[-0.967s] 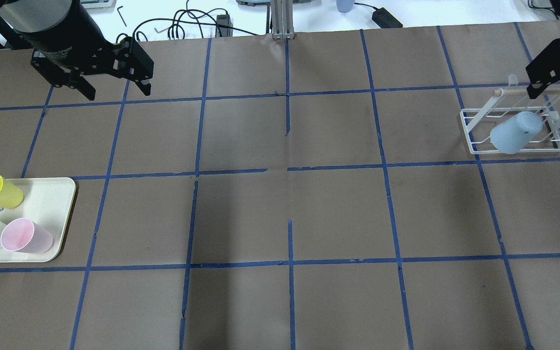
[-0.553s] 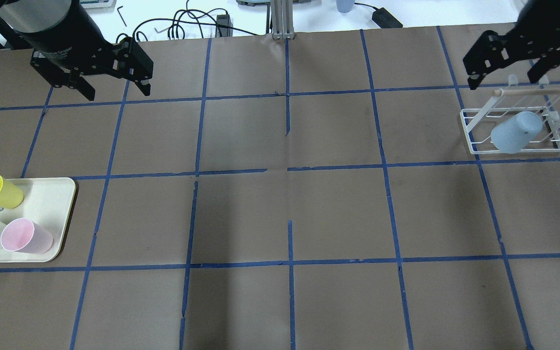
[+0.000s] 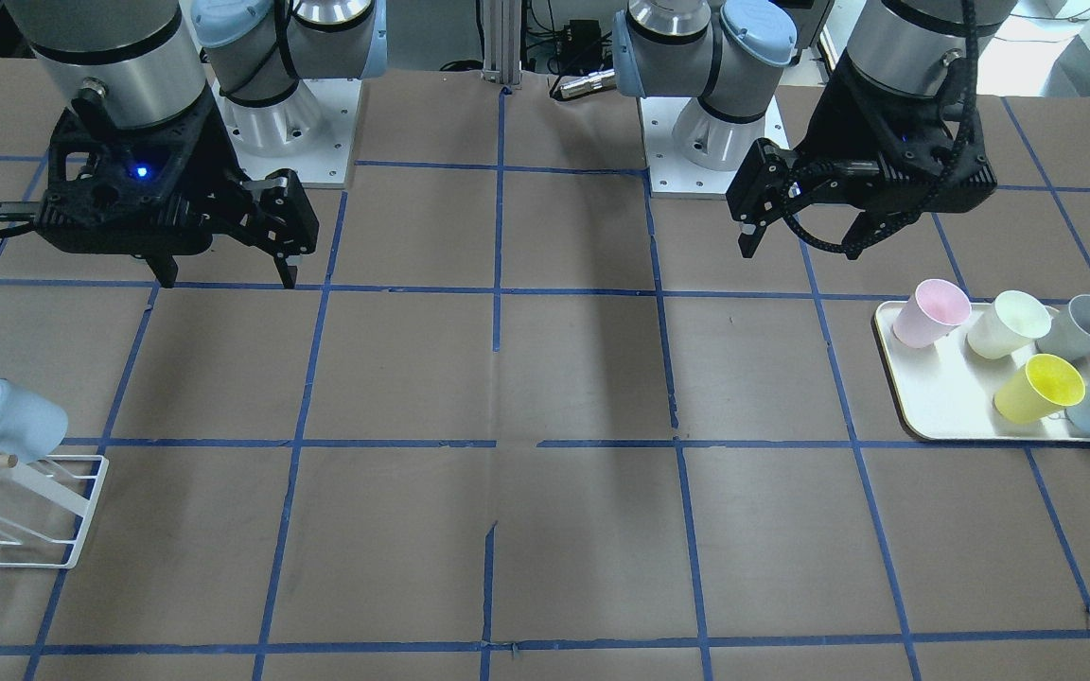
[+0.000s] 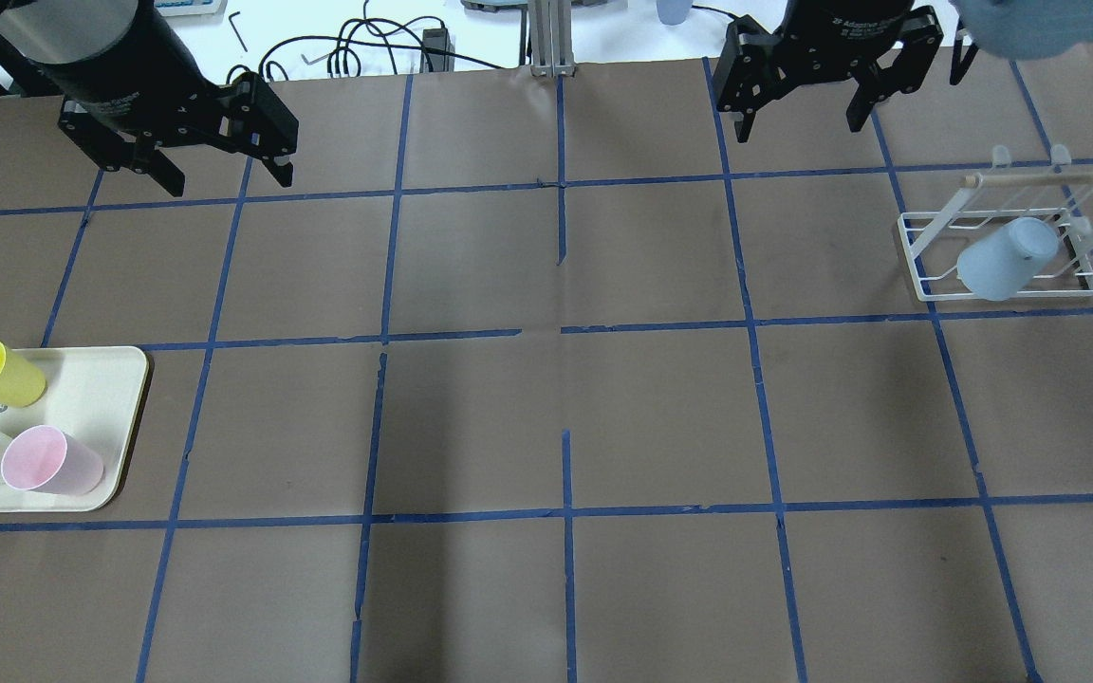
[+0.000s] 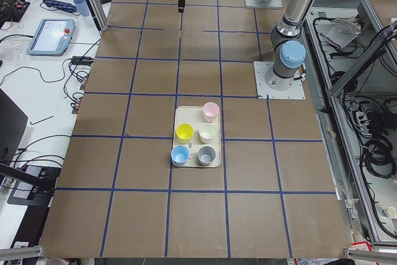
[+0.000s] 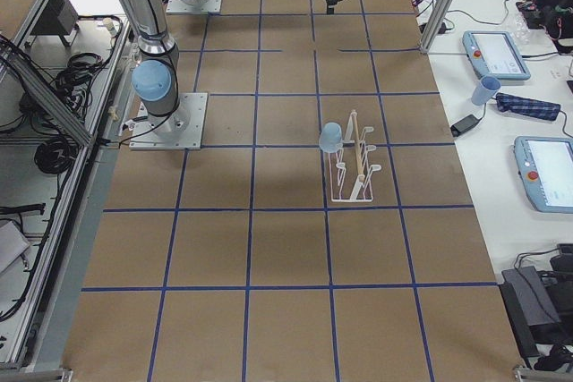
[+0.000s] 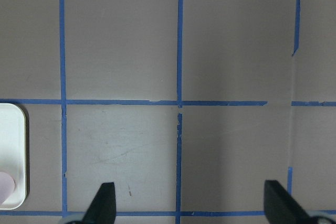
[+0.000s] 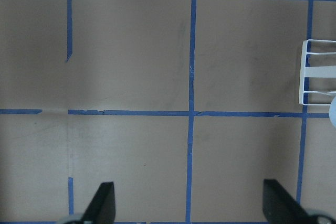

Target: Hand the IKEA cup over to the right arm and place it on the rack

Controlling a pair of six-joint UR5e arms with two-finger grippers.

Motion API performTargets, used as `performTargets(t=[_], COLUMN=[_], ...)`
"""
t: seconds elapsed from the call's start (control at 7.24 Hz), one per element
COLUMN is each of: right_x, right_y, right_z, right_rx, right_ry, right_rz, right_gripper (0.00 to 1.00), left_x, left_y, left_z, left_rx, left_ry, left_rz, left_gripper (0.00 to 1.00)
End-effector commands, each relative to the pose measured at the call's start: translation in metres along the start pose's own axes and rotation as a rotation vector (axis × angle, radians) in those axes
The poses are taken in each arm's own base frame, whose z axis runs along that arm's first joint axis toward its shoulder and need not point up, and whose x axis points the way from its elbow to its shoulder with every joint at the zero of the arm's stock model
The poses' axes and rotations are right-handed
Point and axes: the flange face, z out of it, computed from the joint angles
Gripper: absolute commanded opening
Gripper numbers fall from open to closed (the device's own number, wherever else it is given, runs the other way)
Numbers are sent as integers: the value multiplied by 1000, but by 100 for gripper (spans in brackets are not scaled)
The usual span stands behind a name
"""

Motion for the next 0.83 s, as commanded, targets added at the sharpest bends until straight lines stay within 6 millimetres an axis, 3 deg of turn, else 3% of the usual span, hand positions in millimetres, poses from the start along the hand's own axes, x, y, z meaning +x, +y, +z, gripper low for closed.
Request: performTargets(t=[0.0,0.14,0.69], right_x=[0,2,8], right_y=[7,21,21], right_z=[-6,-12,-13], right_rx=[-9,-52,-58], right_ry=[-2,1,-25], right_rz=[11,12,59], right_gripper=[95,95,97], left_x=[0,0,5], left_y=[0,0,-3], left_z=[0,0,6], left_rx=[1,1,-19], left_ry=[0,0,0], left_rz=[1,1,10], left_gripper=[100,100,100])
